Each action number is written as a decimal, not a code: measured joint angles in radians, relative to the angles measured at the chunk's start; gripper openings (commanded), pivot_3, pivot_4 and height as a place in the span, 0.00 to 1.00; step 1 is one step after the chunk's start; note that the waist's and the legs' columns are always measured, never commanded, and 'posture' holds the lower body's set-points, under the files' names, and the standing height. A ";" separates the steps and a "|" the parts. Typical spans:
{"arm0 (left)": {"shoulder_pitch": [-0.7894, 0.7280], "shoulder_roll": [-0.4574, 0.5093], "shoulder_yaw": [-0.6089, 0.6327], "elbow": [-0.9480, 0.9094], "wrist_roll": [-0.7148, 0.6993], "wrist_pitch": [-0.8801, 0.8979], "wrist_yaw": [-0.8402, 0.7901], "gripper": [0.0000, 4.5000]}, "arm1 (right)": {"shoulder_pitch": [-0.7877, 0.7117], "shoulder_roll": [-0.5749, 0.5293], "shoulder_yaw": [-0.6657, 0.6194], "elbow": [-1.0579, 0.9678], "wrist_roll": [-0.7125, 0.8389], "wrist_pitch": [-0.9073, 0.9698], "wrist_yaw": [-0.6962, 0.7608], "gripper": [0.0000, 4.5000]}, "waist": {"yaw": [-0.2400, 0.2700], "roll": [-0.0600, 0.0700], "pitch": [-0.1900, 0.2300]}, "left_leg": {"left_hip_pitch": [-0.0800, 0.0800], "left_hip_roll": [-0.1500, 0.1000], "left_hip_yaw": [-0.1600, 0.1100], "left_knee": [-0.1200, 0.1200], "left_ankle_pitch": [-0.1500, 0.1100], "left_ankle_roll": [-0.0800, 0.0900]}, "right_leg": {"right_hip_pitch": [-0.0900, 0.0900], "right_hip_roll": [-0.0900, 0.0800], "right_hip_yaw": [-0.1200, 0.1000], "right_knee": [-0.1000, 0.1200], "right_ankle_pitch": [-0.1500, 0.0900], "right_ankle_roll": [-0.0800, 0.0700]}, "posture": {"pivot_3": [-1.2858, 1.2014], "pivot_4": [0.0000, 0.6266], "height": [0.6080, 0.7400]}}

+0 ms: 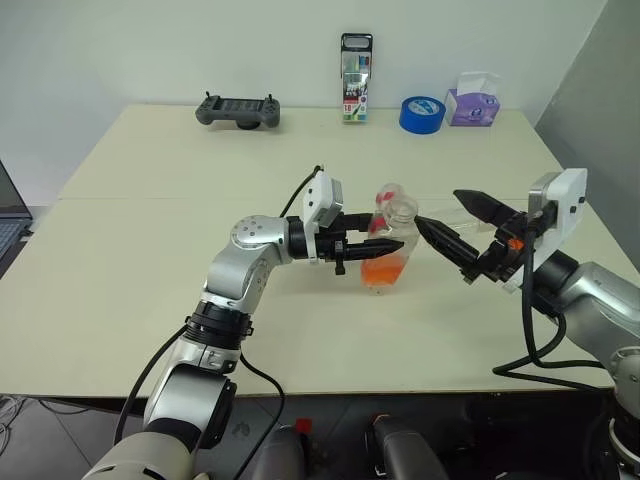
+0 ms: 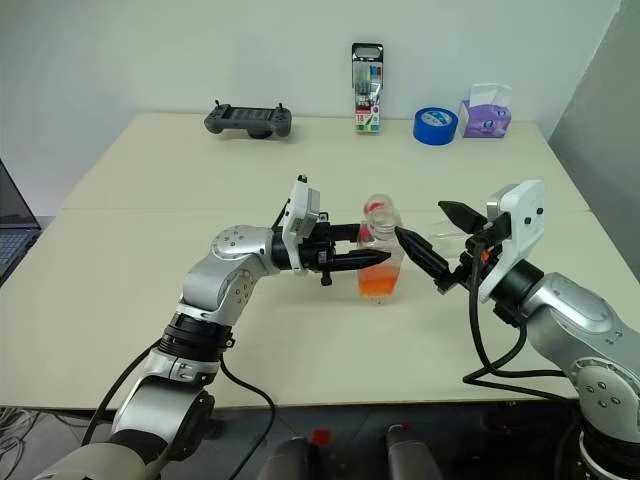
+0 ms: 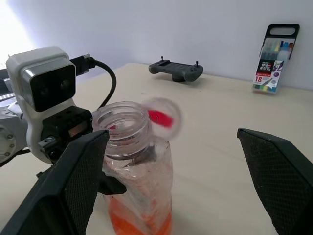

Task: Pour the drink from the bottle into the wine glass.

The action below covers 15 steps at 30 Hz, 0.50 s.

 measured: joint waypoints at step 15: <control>0.004 0.010 0.007 0.020 0.026 -0.023 0.057 0.39 | -0.013 -0.035 0.049 0.005 0.000 -0.010 0.009 0.99 | 0.000 0.000 0.000 | 0.000 0.000 0.000 0.000 0.000 0.000 | 0.000 0.000 0.000 0.000 0.000 0.000 | 0.52 0.24 1.00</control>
